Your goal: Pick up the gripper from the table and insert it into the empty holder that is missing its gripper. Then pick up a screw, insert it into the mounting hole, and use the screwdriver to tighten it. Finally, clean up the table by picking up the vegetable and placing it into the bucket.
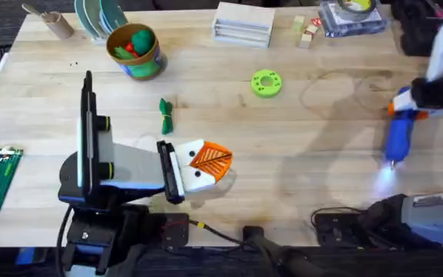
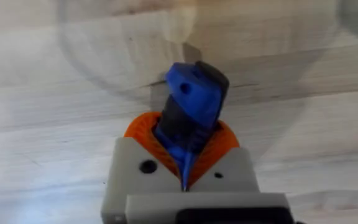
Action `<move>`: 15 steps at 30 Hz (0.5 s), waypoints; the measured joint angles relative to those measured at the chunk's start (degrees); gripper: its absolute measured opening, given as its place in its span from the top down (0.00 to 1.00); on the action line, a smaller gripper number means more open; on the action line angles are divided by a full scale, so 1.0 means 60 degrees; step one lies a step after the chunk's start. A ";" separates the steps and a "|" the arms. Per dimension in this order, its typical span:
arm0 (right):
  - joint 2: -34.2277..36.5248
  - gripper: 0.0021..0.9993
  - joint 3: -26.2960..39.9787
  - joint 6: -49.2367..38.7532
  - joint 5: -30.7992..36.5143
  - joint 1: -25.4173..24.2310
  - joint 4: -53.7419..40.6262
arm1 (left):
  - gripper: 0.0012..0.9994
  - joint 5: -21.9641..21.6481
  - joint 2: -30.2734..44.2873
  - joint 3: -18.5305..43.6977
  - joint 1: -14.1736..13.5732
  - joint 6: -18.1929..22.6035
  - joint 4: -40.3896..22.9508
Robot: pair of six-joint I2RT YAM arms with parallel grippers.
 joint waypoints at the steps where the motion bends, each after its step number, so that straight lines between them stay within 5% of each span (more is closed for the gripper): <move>1: -0.0315 0.97 0.0000 0.0050 -0.0138 -0.0015 0.0129 | 1.00 0.0000 0.0000 0.0000 0.0000 0.0000 -0.0002; 15: -0.4697 0.97 0.0000 0.1399 -0.2475 0.0294 0.1205 | 1.00 -0.0011 -0.0002 0.0000 0.0000 0.0000 -0.0002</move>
